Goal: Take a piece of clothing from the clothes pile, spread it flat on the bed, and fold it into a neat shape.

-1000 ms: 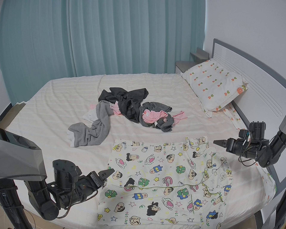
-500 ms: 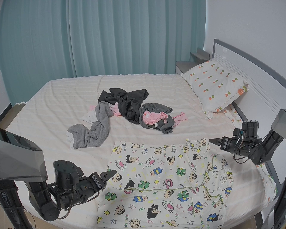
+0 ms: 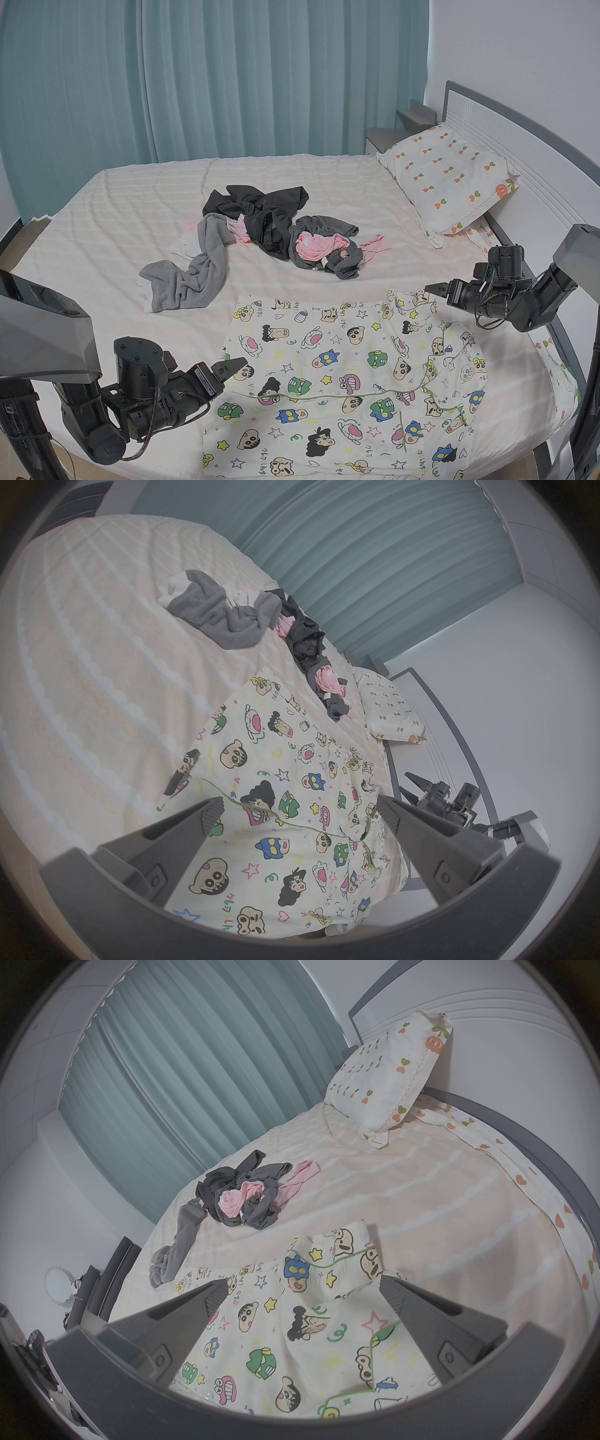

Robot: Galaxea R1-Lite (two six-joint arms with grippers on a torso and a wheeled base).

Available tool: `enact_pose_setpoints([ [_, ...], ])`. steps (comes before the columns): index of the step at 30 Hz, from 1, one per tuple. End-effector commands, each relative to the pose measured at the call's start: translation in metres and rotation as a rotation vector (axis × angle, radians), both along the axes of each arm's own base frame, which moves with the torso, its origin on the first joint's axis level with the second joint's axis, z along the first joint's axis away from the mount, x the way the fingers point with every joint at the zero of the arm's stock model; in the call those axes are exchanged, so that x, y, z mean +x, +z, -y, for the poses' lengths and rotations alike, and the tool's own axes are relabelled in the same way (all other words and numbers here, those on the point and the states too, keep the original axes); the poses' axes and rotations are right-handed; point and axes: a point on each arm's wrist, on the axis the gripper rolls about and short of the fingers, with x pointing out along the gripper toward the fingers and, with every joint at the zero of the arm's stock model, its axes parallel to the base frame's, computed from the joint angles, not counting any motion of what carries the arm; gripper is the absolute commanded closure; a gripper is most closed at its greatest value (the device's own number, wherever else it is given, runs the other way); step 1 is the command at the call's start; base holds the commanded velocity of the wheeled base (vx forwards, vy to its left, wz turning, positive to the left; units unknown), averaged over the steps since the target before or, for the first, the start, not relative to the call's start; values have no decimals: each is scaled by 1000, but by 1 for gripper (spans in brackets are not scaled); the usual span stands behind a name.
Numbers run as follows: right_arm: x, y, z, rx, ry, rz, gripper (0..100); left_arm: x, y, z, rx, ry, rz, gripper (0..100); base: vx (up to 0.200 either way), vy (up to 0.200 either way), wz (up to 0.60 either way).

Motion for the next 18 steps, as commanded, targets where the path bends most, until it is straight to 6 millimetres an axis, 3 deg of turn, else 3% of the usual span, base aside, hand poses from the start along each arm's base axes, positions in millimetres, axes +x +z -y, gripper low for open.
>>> enact_pose_setpoints([
  [1,11,-17,-4,-6,1,-25,0,0,0,0,0,2,-1,0,0,0,0],
  [11,49,-23,-8,-41,-42,-48,0,1,-4,0,10,9,-13,0,0,0,0],
  [18,69,-43,-15,-66,-48,-93,0,1,-6,0,15,8,-19,0,0,0,0],
])
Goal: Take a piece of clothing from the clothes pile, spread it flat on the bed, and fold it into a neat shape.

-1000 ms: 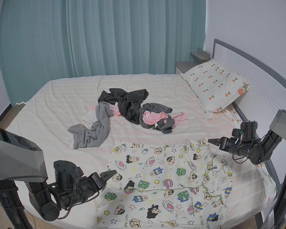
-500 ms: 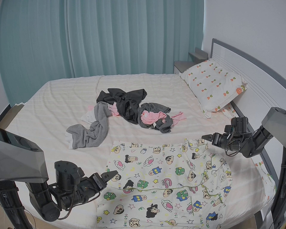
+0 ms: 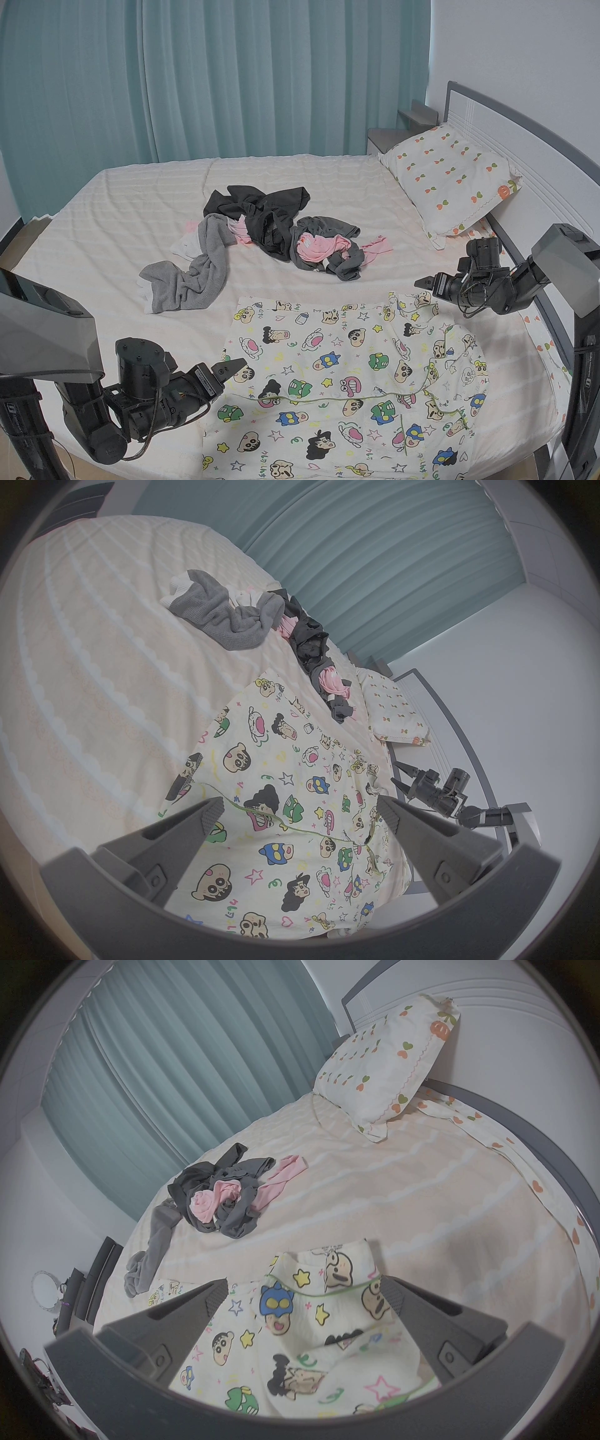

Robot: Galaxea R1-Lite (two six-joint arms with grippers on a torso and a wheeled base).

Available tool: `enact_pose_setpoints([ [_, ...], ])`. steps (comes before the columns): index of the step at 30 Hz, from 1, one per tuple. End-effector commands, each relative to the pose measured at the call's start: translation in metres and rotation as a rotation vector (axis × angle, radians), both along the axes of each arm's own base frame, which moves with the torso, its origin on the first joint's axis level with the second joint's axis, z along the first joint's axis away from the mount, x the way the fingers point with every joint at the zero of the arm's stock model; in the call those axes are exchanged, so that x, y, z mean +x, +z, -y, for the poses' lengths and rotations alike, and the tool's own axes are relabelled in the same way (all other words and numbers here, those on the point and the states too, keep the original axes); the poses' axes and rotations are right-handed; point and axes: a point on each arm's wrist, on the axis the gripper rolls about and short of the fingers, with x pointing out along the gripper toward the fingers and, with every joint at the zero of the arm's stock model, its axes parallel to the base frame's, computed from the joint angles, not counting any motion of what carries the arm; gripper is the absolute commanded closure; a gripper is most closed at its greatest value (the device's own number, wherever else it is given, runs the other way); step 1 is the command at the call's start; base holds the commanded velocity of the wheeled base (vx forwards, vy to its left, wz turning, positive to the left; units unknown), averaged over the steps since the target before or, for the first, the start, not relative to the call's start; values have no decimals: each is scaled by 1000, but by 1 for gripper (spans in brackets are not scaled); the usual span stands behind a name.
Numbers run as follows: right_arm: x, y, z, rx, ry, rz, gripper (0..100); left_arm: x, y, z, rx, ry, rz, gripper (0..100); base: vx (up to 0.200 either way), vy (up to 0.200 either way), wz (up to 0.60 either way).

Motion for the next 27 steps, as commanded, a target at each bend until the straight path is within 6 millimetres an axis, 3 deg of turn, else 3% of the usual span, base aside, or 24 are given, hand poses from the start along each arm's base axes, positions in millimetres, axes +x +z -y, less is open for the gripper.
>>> enact_pose_setpoints([
  [1,15,-25,-5,-17,-3,-30,0,0,-3,0,6,2,-10,0,0,0,0],
  [7,27,-45,-7,-67,2,-57,0,0,-4,0,6,3,-13,0,0,0,0],
  [19,37,-50,-5,-75,-15,-42,0,0,-4,0,7,3,-15,0,0,0,0],
  [20,37,-52,-5,-83,-23,-52,100,0,-4,0,8,3,-16,0,0,0,0],
  [27,43,-53,-1,-106,-61,-40,100,0,-4,0,8,3,-16,0,0,0,0],
])
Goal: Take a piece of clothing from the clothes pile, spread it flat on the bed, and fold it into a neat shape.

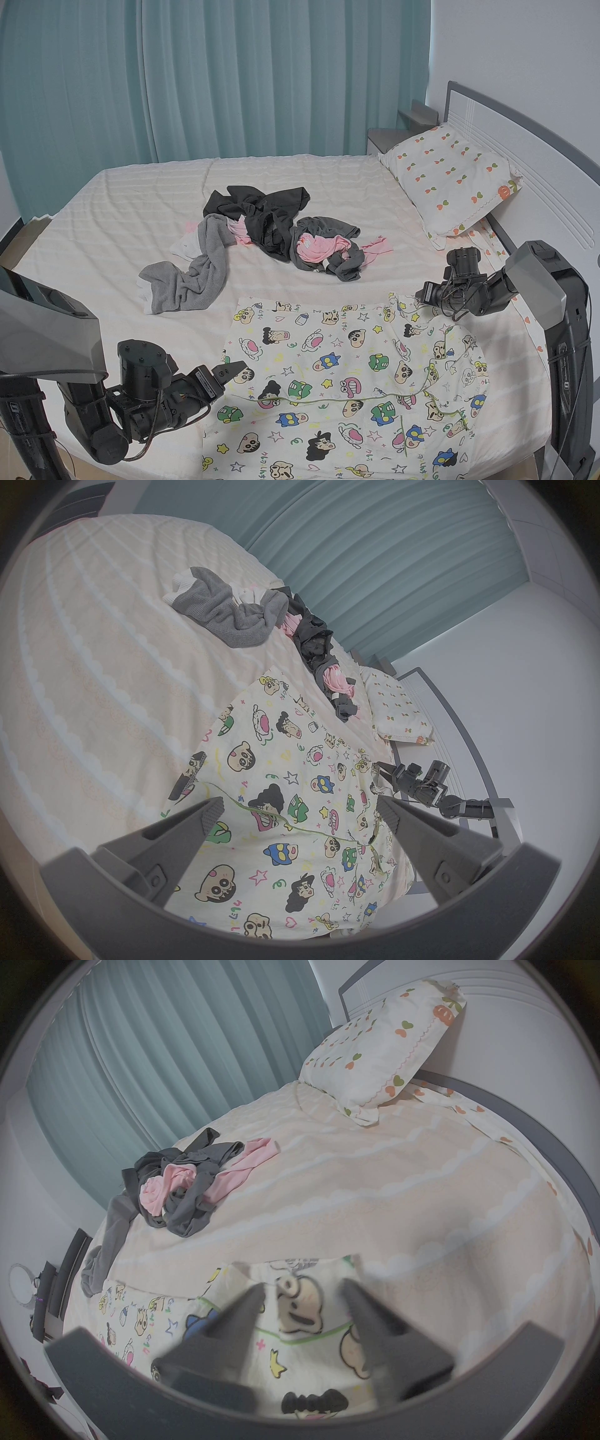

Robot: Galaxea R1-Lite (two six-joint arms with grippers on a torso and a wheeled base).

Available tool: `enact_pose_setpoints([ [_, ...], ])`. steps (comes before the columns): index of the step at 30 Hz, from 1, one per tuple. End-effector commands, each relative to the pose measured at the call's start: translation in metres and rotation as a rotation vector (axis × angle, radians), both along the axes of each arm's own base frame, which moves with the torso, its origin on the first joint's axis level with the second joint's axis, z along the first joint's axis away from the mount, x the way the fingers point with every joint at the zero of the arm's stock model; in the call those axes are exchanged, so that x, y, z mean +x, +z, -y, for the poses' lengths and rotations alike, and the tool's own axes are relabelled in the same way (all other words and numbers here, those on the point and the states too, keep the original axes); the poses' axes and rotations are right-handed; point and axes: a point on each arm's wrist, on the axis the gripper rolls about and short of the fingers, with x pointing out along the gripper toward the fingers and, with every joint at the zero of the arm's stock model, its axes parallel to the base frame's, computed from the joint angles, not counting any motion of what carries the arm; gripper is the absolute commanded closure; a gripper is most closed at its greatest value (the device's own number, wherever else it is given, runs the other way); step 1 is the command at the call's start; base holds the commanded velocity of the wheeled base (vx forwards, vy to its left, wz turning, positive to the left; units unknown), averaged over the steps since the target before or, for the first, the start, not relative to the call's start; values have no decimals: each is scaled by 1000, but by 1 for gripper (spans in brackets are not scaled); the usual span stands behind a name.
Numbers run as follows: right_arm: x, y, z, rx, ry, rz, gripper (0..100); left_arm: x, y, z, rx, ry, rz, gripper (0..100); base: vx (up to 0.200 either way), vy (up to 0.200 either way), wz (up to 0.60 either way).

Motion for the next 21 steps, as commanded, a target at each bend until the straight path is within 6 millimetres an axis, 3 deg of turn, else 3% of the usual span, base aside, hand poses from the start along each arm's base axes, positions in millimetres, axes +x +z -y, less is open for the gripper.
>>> enact_pose_setpoints([
  [1,1,-3,1,-2,-5,-3,100,0,0,0,0,0,-1,0,0,0,0],
  [8,3,3,3,-4,-21,20,100,0,0,0,0,0,-1,0,0,0,0],
  [15,14,34,16,4,-91,119,100,0,-1,0,1,0,-2,0,0,0,0],
  [21,23,42,25,20,-144,165,100,0,-1,0,2,1,-2,0,0,0,0],
])
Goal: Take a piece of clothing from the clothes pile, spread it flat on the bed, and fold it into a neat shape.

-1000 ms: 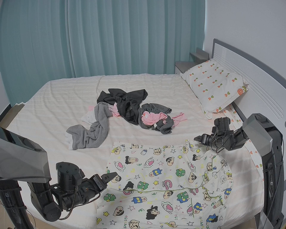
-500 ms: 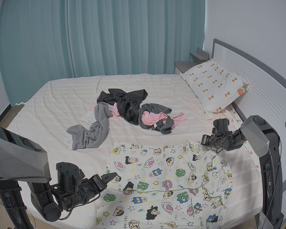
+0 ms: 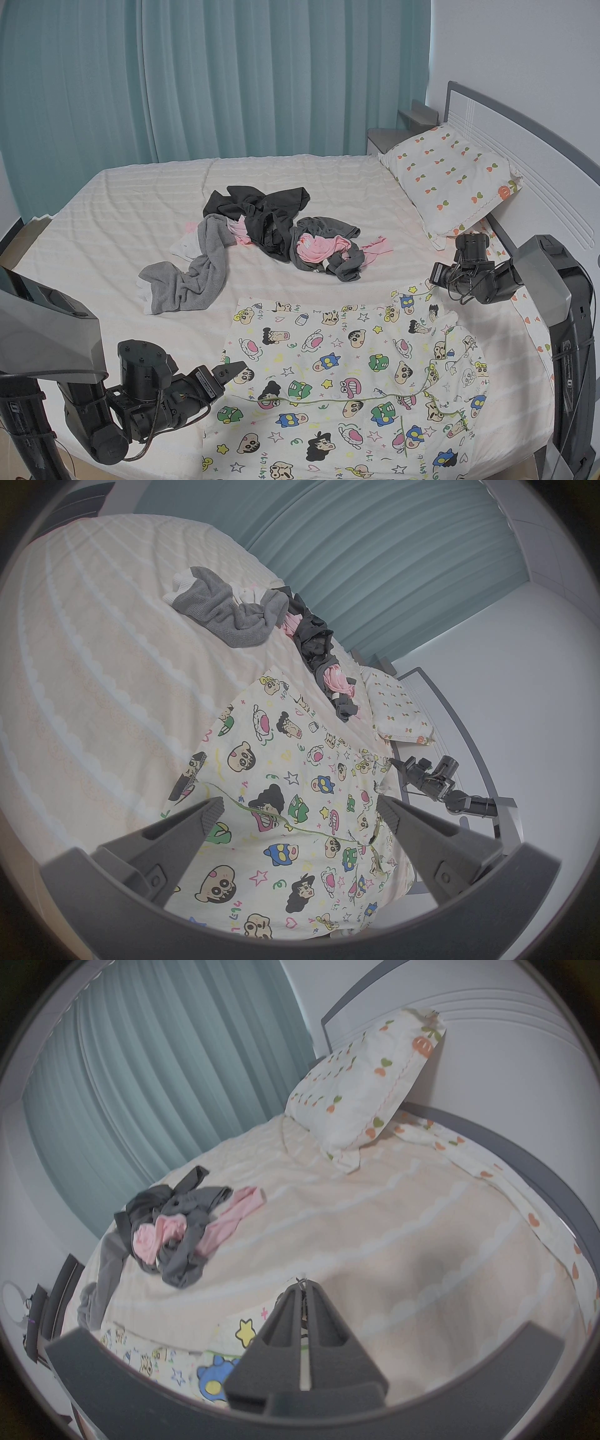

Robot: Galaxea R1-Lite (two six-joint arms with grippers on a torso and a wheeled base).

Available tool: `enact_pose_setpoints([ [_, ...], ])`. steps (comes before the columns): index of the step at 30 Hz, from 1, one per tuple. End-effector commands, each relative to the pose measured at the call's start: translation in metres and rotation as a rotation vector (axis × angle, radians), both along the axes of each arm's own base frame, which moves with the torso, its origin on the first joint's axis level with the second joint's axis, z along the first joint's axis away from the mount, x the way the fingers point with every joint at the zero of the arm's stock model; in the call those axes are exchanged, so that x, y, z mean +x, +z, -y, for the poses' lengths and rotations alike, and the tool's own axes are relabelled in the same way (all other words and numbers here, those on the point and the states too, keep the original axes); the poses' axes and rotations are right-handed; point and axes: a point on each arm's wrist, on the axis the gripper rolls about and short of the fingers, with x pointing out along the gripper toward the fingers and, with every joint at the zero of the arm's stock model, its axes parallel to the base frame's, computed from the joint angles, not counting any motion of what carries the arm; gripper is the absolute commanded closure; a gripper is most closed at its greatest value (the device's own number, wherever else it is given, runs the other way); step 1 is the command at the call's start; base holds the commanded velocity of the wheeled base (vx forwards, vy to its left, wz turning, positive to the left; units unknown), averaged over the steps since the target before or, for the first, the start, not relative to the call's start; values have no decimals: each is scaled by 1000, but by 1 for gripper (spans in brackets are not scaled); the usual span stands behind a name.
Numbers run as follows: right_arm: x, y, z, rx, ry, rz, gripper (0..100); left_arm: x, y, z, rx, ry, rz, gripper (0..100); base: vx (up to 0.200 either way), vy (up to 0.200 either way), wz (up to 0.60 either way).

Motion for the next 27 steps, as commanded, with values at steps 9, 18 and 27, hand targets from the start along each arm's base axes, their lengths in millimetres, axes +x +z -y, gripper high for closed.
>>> enact_pose_setpoints([
  [9,17,9,7,31,-50,112,100,0,0,0,1,1,-1,0,0,0,0],
  [18,24,7,8,20,-73,158,100,0,0,0,1,1,-1,0,0,0,0],
  [27,31,14,7,25,-74,250,100,0,0,0,1,1,-1,0,0,0,0],
])
